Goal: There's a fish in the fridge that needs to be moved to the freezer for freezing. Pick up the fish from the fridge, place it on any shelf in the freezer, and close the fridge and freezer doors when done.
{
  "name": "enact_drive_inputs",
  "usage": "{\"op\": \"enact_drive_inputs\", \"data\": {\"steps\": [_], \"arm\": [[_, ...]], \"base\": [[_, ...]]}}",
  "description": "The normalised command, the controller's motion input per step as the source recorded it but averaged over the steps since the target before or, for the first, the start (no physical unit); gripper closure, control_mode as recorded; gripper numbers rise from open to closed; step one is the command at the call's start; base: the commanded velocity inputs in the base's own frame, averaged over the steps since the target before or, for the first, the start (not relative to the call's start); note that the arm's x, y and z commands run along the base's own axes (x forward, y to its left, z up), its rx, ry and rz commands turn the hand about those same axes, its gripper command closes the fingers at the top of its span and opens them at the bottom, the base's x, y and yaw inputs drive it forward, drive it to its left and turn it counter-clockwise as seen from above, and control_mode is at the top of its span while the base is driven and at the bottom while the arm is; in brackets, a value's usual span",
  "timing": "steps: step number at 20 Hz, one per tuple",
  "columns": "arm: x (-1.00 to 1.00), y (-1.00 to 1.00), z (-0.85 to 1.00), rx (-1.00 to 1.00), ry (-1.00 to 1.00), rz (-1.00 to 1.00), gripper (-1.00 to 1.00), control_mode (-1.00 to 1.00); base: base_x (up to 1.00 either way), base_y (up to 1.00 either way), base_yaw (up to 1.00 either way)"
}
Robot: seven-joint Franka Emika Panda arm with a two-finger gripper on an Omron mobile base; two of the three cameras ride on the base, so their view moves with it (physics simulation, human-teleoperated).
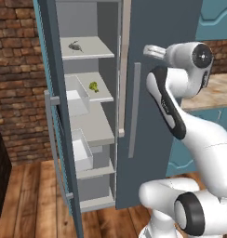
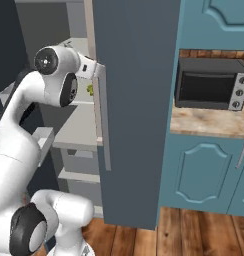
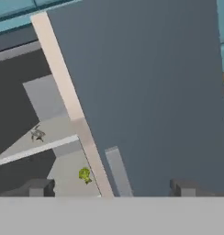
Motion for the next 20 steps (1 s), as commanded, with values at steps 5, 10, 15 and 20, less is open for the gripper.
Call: {"op": "enact_drive_inputs", "data": {"steps": [5, 10, 15, 20], "arm": [[-1.00, 0.10, -0.15, -0.24, 0.59, 0.00, -1.00, -1.00], [-0.95, 0.21, -0.95, -0.03, 0.18, 0.05, -1.00, -1.00], [-0.80, 0.35, -0.79, 0.02, 0.01, 0.11, -1.00, -1.00], [-1.00, 0.56, 0.00, 0.00, 0.00, 0.03, -1.00, -1.00]], "base": [[0.00, 0.00, 0.00], [0.00, 0.00, 0.00], [0.00, 0.00, 0.00], [0.00, 0.00, 0.00]]}}
